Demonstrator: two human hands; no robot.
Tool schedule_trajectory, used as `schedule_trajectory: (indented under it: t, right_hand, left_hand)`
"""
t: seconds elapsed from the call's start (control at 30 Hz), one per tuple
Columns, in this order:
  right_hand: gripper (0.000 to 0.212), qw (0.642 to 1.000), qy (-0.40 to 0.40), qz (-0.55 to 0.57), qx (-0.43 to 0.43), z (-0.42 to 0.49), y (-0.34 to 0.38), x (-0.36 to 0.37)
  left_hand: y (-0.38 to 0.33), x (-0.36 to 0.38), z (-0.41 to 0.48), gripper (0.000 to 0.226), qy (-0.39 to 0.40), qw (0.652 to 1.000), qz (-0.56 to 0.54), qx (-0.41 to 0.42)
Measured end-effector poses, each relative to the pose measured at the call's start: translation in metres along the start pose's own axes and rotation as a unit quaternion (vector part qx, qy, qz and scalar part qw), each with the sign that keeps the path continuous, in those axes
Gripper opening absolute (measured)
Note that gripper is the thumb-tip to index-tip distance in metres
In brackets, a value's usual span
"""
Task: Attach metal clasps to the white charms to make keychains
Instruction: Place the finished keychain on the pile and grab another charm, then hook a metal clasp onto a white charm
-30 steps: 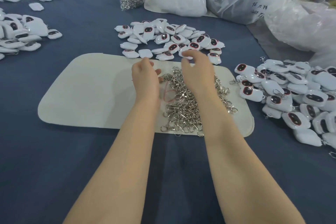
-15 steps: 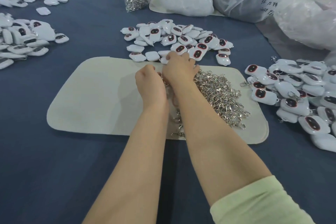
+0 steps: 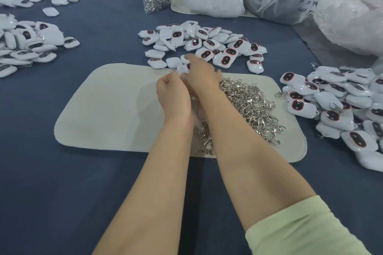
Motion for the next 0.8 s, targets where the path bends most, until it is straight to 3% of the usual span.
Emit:
schedule_trajectory:
  t: [0.07, 0.3, 0.4, 0.53, 0.63, 0.73, 0.8]
  right_hand:
    - [0.045, 0.999, 0.039, -0.026, -0.011, 0.001, 0.002, 0.005]
    - [0.035, 1.000, -0.013, 0.001, 0.024, -0.002, 0.000, -0.006]
    - [0.037, 0.993, -0.042, 0.108, -0.007, -0.010, 0.001, -0.019]
    - [0.036, 0.962, -0.100, 0.252, -0.036, -0.036, -0.005, -0.047]
    - [0.029, 0.962, -0.059, 0.257, -0.070, -0.053, -0.007, -0.053]
    - [0.028, 0.964, -0.002, 0.254, -0.080, -0.065, -0.017, -0.055]
    - [0.027, 0.970, -0.018, 0.234, -0.068, -0.070, -0.030, -0.062]
  left_hand:
    - [0.000, 0.000, 0.002, 0.005, 0.000, 1.000, 0.003, -0.002]
    - [0.002, 0.002, 0.005, 0.012, 0.015, 1.000, 0.021, 0.006]
    - [0.002, 0.004, 0.002, 0.009, 0.020, 0.999, 0.034, 0.008]
    - [0.002, 0.013, -0.004, 0.029, 0.057, 0.996, 0.074, 0.011]
    - [0.003, 0.022, -0.011, 0.032, 0.110, 0.993, 0.036, 0.002]
    - [0.003, 0.022, -0.013, 0.027, 0.093, 0.995, 0.040, 0.004]
    - [0.001, 0.020, -0.014, 0.018, 0.088, 0.995, 0.039, 0.016]
Point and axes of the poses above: each hand's wrist, its own z-axis towards the middle knuckle, its own x-axis out of the palm, y = z × x, the point moved 6 cm from there along z, towards the middle knuckle, and after that the axes turned 5 degrees about z, right-handed, at the moved point
